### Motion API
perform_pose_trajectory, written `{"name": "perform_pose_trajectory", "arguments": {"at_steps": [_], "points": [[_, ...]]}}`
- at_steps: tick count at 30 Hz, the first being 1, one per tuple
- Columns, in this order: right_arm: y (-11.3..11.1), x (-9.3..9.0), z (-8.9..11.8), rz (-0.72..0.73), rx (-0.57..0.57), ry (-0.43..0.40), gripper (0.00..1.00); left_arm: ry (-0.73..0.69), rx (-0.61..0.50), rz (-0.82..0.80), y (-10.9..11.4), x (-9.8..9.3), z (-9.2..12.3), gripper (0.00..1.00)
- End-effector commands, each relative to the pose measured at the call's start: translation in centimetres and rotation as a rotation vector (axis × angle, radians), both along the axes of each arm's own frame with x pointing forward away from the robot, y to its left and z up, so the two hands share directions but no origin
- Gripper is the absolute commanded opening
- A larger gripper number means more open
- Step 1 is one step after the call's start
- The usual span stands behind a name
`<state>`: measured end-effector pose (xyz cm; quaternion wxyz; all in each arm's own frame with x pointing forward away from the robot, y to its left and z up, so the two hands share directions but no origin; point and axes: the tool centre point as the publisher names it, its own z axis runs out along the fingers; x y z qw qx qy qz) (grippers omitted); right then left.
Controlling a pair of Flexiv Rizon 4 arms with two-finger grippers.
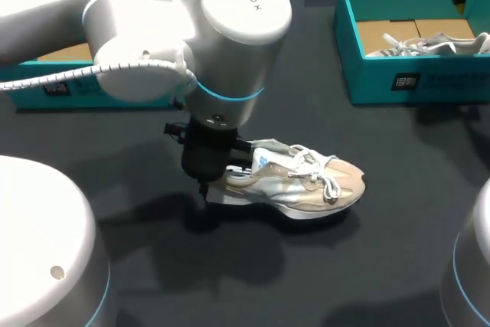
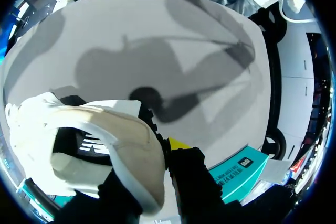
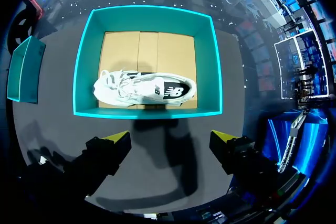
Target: Take the shoe out of the shoebox, open the shoe tongue, remove and reinsert the insole, then place the shoe into the shoebox
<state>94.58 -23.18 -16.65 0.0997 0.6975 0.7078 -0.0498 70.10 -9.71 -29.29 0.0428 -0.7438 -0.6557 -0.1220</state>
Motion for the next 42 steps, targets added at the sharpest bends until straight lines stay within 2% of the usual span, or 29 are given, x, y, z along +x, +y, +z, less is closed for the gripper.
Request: {"name": "perform_pose_trajectory", "arguments": {"at_steps": [1, 17, 24, 42], "points": [[0.0, 0.0, 0.0, 0.000, 0.000, 0.000, 1.00, 0.008, -0.005, -0.008, -0.9, 0.0, -1.6, 0.00], [0.0, 0.0, 0.0, 0.000, 0.000, 0.000, 1.00, 0.008, -0.012, 0.023, -0.6, -0.2, -5.3, 0.00], [0.0, 0.0, 0.0, 0.000, 0.000, 0.000, 1.00, -0.034, -0.016, 0.031, -0.9, -0.2, -6.6, 0.00], [0.0, 0.0, 0.0, 0.000, 0.000, 0.000, 1.00, -0.040, 0.001, 0.008, -1.4, 1.0, -8.9, 0.00]]}}
